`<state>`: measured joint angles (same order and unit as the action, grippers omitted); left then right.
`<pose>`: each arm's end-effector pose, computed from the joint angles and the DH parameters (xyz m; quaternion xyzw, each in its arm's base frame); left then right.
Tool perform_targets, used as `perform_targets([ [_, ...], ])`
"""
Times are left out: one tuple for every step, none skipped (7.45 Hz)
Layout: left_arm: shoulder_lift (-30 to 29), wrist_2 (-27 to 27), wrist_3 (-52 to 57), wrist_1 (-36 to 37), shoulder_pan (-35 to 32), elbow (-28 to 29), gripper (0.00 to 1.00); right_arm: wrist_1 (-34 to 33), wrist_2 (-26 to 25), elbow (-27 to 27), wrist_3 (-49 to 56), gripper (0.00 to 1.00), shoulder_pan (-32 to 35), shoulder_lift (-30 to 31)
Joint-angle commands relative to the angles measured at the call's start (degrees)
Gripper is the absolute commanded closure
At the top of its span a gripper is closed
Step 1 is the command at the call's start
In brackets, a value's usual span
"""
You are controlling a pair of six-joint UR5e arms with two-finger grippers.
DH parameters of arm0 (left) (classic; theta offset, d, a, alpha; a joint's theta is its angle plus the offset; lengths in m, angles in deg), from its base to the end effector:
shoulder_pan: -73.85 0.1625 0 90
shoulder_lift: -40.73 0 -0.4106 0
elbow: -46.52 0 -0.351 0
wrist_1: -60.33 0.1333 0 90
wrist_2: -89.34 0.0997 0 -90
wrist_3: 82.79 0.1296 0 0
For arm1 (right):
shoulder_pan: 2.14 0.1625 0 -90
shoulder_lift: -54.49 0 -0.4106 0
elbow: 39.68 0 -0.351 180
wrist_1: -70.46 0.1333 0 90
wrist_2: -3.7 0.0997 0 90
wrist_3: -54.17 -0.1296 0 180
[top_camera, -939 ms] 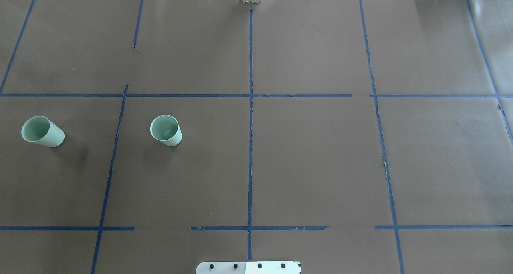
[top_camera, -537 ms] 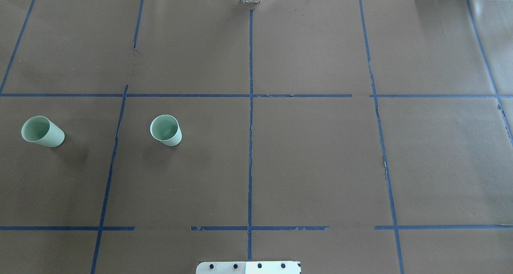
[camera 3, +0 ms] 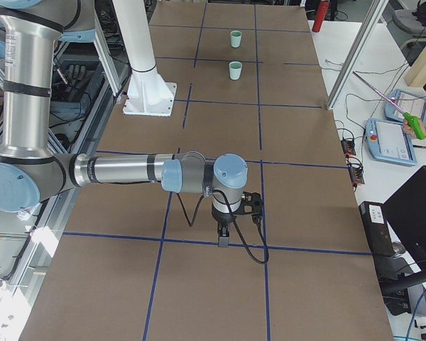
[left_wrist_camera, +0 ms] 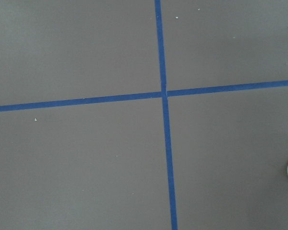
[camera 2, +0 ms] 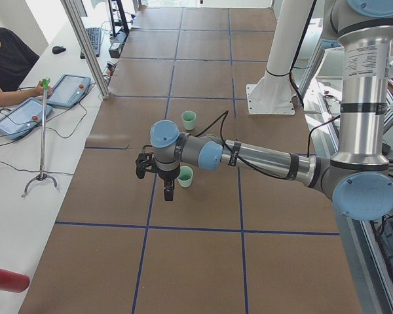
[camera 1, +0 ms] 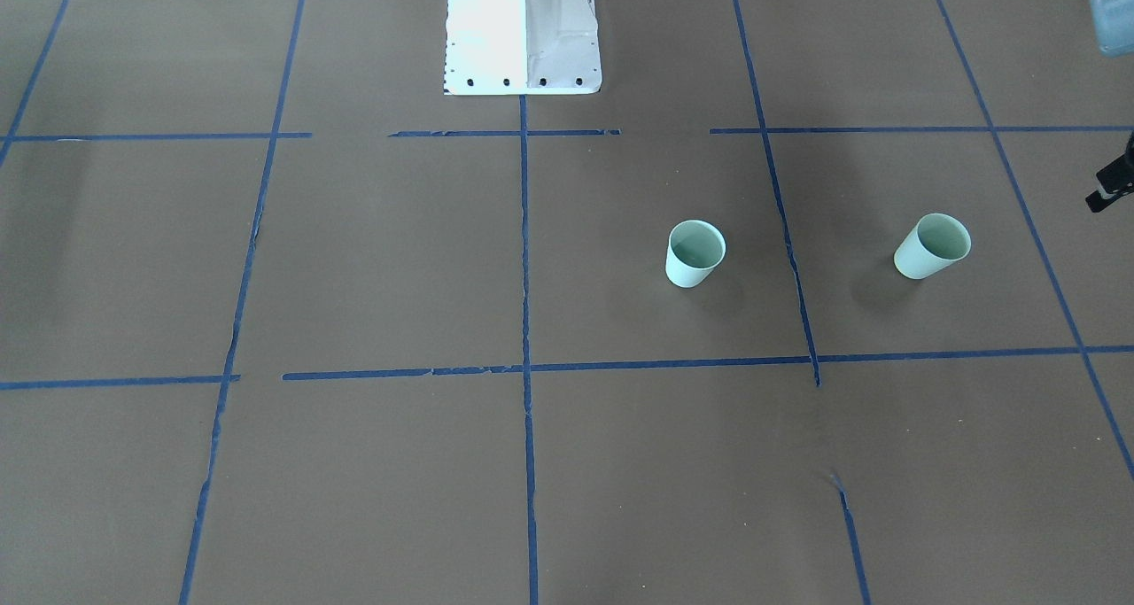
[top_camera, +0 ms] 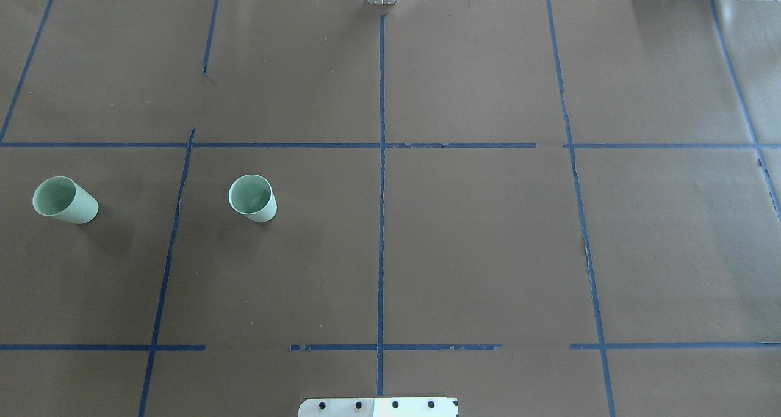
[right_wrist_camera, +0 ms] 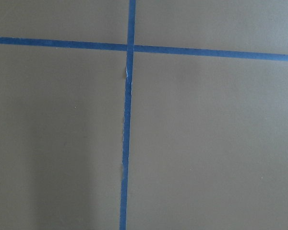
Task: Stack cups
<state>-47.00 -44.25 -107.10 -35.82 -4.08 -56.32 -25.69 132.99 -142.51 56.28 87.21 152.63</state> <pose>0.0514 -0.4505 0.5696 0.0136 0.3911 -0.0443 0.9192 0.0468 -0.3894 0.6431 -0.0077 -0.3363 -0.0184 0.9415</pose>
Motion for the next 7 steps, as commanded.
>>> perform_targets([
  [0.3, 1.5, -13.9, -8.7, 7.1, 0.8, 0.00, 0.0, 0.0, 0.0, 0.0, 0.00, 0.0, 0.0],
  [0.4, 3.0, -17.4, -12.1, 9.4, 2.1, 0.00, 0.0, 0.0, 0.0, 0.0, 0.00, 0.0, 0.0],
  [0.4, 3.3, -21.0, -16.2, 11.9, 4.0, 0.00, 0.0, 0.0, 0.0, 0.0, 0.00, 0.0, 0.0],
  [0.4, 3.3, -23.5, -21.0, 13.3, 6.6, 0.00, 0.0, 0.0, 0.0, 0.0, 0.00, 0.0, 0.0],
  [0.4, 3.8, -25.6, -25.0, 15.1, 8.8, 0.00, 0.0, 0.0, 0.0, 0.0, 0.00, 0.0, -0.1],
  [0.4, 4.6, -27.3, -26.2, 16.3, 9.0, 0.00, 0.0, 0.0, 0.0, 0.0, 0.00, 0.0, 0.0],
  [0.4, 4.6, -27.2, -26.2, 16.6, 9.0, 0.00, 0.0, 0.0, 0.0, 0.0, 0.00, 0.0, -0.1],
])
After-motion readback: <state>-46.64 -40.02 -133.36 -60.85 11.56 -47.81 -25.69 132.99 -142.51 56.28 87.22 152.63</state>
